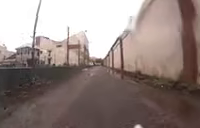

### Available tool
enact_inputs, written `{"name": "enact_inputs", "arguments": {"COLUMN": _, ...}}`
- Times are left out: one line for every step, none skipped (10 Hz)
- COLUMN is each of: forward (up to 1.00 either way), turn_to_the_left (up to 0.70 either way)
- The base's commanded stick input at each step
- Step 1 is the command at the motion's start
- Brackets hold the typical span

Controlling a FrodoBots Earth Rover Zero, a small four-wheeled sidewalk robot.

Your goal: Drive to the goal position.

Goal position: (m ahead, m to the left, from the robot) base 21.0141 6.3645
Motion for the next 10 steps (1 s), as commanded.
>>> {"name": "enact_inputs", "arguments": {"forward": 0.70, "turn_to_the_left": 0.08}}
{"name": "enact_inputs", "arguments": {"forward": 0.70, "turn_to_the_left": 0.08}}
{"name": "enact_inputs", "arguments": {"forward": 0.70, "turn_to_the_left": 0.08}}
{"name": "enact_inputs", "arguments": {"forward": 0.70, "turn_to_the_left": 0.08}}
{"name": "enact_inputs", "arguments": {"forward": 0.70, "turn_to_the_left": 0.08}}
{"name": "enact_inputs", "arguments": {"forward": 0.70, "turn_to_the_left": 0.08}}
{"name": "enact_inputs", "arguments": {"forward": 0.70, "turn_to_the_left": 0.08}}
{"name": "enact_inputs", "arguments": {"forward": 0.70, "turn_to_the_left": 0.08}}
{"name": "enact_inputs", "arguments": {"forward": 0.70, "turn_to_the_left": 0.08}}
{"name": "enact_inputs", "arguments": {"forward": 0.70, "turn_to_the_left": 0.08}}
